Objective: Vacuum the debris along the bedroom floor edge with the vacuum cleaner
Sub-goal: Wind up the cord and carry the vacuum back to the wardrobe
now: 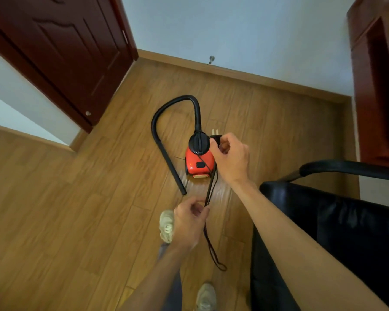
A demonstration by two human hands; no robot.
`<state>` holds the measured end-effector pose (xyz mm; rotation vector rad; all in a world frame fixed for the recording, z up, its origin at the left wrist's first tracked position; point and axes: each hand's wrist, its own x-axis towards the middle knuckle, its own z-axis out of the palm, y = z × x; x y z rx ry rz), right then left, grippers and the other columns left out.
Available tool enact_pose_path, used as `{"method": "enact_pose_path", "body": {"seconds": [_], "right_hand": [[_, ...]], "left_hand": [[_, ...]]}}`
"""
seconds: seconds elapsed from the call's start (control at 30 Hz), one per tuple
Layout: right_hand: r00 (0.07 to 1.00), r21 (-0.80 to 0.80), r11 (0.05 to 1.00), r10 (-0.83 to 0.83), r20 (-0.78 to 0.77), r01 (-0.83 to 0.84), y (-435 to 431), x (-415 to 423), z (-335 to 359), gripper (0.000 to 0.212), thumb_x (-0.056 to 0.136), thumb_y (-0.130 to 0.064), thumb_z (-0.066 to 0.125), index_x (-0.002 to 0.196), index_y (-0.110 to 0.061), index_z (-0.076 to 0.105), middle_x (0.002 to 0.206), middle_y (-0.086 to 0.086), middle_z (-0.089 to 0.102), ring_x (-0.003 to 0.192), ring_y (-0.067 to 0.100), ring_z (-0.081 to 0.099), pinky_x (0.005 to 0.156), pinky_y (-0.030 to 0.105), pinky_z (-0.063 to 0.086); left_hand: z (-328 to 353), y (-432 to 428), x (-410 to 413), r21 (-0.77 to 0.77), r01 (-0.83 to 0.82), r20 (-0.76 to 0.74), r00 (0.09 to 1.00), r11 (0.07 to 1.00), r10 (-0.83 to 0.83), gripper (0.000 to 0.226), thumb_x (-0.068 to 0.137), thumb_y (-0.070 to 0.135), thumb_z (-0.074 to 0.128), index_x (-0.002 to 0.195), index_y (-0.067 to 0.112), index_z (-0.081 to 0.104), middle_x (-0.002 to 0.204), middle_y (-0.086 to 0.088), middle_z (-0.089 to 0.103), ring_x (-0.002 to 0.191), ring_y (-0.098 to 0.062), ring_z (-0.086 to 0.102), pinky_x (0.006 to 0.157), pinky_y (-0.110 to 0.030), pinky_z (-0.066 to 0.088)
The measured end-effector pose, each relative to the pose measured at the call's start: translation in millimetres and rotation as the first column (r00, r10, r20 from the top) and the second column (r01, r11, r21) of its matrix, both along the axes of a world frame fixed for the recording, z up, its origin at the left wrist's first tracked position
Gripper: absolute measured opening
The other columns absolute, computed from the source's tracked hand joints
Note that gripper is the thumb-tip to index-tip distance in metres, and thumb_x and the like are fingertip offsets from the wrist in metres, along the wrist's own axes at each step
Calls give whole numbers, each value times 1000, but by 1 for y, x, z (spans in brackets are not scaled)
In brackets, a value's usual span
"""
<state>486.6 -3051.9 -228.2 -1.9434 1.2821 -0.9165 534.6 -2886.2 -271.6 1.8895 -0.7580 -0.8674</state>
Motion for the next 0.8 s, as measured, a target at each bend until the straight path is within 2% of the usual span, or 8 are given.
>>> {"method": "enact_pose_path", "body": {"seconds": [0.13, 0.2, 0.33, 0.4, 0.47, 0.63, 0.7, 0.8], "right_hand": [[1000, 8, 1000, -30, -6, 30, -40, 29, -20, 19, 92, -30, 69, 83, -14, 64, 63, -12, 57, 54, -2, 53, 54, 15, 41], [999, 6, 999, -37, -27, 37, -59, 43, -32, 21, 92, -30, 69, 83, -12, 64, 64, -9, 60, 54, 2, 53, 53, 19, 44], [995, -13, 1000, -24, -95, 23, -93, 74, -56, 21, 91, -26, 71, 82, -8, 65, 63, -6, 60, 53, 9, 54, 51, 16, 42], [994, -1, 1000, -21, -108, 21, -112, 90, -66, 21, 90, -25, 71, 81, -8, 64, 62, -5, 60, 53, 11, 54, 52, 23, 45], [992, 44, 998, -48, -120, 53, -133, 109, -72, 21, 91, -28, 71, 81, -11, 63, 62, -5, 60, 54, 12, 55, 54, 29, 47], [987, 139, 985, -86, -136, 105, -178, 152, -81, 20, 92, -32, 69, 83, -14, 63, 64, -5, 60, 57, 11, 56, 57, 31, 49], [984, 167, 978, -99, -146, 124, -192, 164, -85, 21, 92, -32, 68, 83, -14, 63, 65, -4, 60, 59, 12, 56, 58, 30, 48], [983, 225, 966, -88, -164, 124, -209, 175, -92, 25, 93, -34, 67, 88, -10, 66, 69, -1, 62, 63, 15, 57, 62, 35, 50]], "left_hand": [[-17, -40, 35, -13, -5, 17, 1000, 1000, 6, 29, 84, 4, 75, 86, 31, 66, 63, -2, 65, 57, -3, 60, 54, -9, 45], [-31, -59, 54, 8, 4, 14, 1000, 1000, -4, 28, 83, 7, 76, 85, 33, 66, 63, 4, 63, 58, -1, 58, 57, -10, 45], [-59, -91, 94, 98, 91, 33, 995, 991, -94, 20, 84, 12, 76, 91, 28, 68, 66, 8, 62, 62, -2, 57, 59, -14, 47], [-67, -110, 117, 116, 134, 24, 990, 984, -137, 23, 85, 10, 73, 88, 32, 65, 65, 10, 59, 62, -2, 57, 60, -16, 46], [-71, -131, 140, 121, 146, 8, 989, 982, -148, 27, 86, 7, 72, 87, 32, 63, 63, 12, 56, 62, 0, 56, 61, -13, 43], [-82, -179, 185, 135, 179, -17, 984, 975, -178, 35, 86, 5, 71, 76, 36, 59, 59, 14, 52, 58, 1, 52, 58, -9, 39], [-86, -195, 196, 138, 190, -45, 982, 972, -185, 35, 86, 4, 71, 73, 34, 59, 60, 13, 53, 57, 0, 51, 58, -11, 40], [-90, -212, 205, 123, 205, -78, 977, 971, -197, 22, 86, 4, 71, 74, 20, 64, 65, 3, 53, 59, -2, 47, 59, -14, 40]]}}
